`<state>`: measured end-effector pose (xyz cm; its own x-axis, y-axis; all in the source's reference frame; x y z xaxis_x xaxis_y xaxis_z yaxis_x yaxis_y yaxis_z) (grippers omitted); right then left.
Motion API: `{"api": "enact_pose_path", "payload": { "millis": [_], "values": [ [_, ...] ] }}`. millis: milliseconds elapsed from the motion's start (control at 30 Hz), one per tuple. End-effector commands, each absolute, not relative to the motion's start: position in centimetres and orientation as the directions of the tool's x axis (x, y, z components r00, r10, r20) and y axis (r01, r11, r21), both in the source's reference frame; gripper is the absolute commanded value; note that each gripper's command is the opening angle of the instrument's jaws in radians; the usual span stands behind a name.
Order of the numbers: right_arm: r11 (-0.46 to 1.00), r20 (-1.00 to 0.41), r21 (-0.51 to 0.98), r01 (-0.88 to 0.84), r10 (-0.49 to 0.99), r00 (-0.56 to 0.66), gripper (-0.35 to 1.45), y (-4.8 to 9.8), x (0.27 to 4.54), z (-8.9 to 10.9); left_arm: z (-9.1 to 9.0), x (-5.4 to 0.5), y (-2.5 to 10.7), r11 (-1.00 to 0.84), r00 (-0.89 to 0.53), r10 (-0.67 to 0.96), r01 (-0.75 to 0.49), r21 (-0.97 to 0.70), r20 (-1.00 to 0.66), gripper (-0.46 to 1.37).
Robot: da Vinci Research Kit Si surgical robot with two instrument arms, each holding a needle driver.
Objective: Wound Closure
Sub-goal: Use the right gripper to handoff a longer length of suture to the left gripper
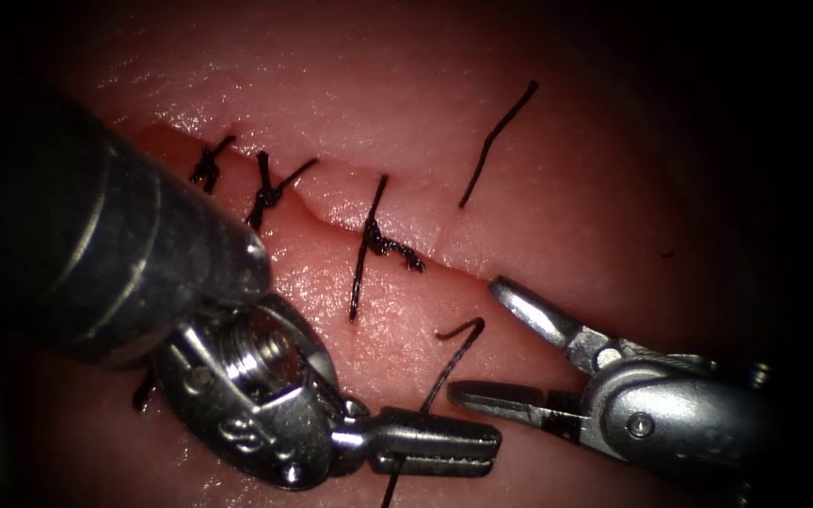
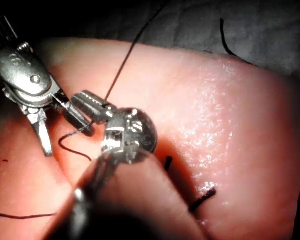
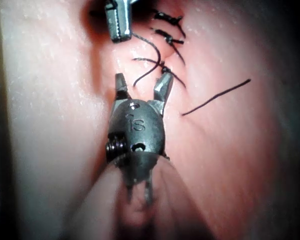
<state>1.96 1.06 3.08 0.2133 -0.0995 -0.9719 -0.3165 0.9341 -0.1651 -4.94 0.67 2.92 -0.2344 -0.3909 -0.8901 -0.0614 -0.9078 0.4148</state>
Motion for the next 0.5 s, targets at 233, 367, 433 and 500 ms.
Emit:
{"api": "enact_pose_path", "payload": {
  "millis": [233, 367, 433, 500],
  "values": [
    [0.917, -0.938, -0.291, -0.273, -0.218, 0.268, 1.37, 1.26, 1.95, 2.87, 2.88, -5.08, 0.72, -0.916, -0.217, -0.380, -0.049, 0.399, -0.899, -0.35],
    [0.920, -0.937, -0.302, -0.251, -0.238, 0.255, 1.37, 1.28, 1.96, 2.85, 2.83, -5.11, 0.81, -0.925, -0.200, -0.363, -0.040, 0.378, -0.910, -0.35],
    [0.923, -0.938, -0.305, -0.233, -0.250, 0.240, 1.37, 1.28, 1.98, 2.86, 2.82, -5.11, 0.84, -0.928, -0.193, -0.357, -0.037, 0.370, -0.914, -0.35],
    [0.923, -0.935, -0.319, -0.215, -0.270, 0.229, 1.36, 1.28, 2.00, 2.86, 2.81, -5.11, 0.86, -0.931, -0.186, -0.350, -0.033, 0.362, -0.918, -0.35]
  ]
}}
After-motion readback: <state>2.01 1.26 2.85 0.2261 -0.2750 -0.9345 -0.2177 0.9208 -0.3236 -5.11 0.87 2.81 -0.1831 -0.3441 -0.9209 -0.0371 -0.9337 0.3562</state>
